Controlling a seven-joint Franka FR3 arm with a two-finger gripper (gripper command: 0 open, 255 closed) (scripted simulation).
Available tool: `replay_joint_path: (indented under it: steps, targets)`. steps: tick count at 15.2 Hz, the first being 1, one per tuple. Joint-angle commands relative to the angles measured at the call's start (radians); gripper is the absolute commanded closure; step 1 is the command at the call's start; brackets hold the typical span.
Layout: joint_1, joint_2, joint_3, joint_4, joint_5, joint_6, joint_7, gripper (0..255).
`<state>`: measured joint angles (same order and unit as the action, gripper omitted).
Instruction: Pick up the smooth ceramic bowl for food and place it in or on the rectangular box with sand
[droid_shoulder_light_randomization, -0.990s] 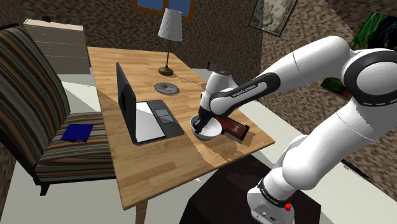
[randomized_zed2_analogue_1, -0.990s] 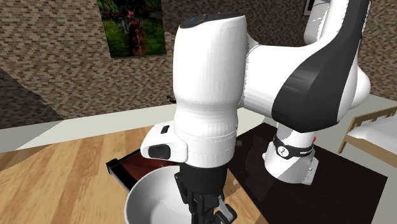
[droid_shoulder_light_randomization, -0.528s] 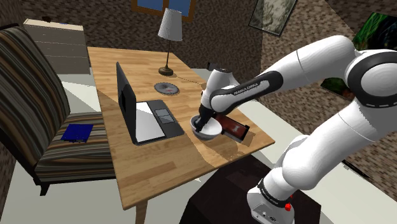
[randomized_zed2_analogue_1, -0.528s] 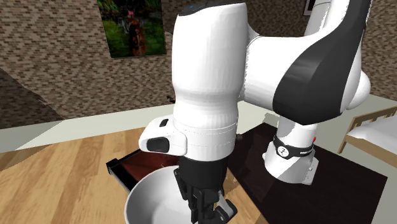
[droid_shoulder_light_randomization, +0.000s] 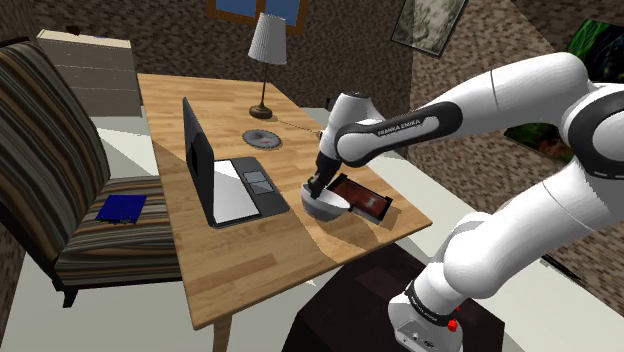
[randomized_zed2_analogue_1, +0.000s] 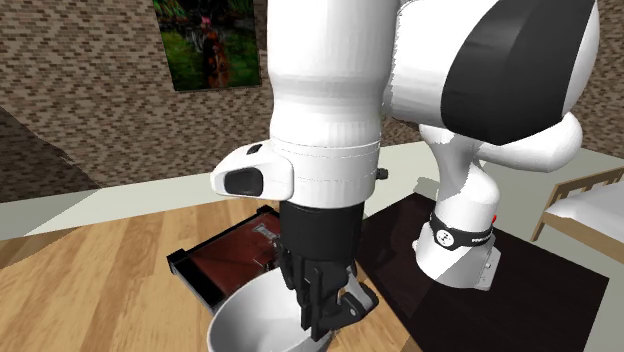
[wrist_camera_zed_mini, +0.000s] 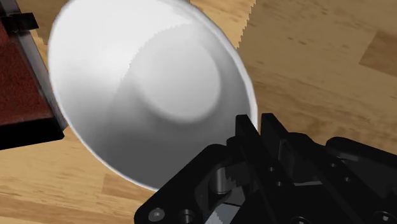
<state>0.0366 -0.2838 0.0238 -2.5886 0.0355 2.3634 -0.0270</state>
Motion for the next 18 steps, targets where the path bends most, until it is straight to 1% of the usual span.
replay_joint_path:
  steps: [1, 4, 5, 6, 9, 11, 18]
  targets:
    - [0.0, -0.017, -0.001, 0.013, -0.001, -0.03, 0.0, 255]
    - [-0.001, -0.042, -0.001, 0.034, -0.002, -0.076, 0.001, 255]
    - [-0.001, -0.035, -0.001, 0.026, -0.001, -0.061, 0.0, 255]
    - [-0.001, -0.035, -0.001, 0.026, -0.001, -0.061, 0.0, 0]
    - [-0.028, 0.049, 0.132, 0.023, -0.148, 0.0, 0.303, 0]
    - [-0.046, 0.125, 0.206, 0.046, -0.261, 0.01, 0.507, 0]
    - [-0.063, 0.205, 0.198, 0.021, -0.32, 0.11, 0.546, 0]
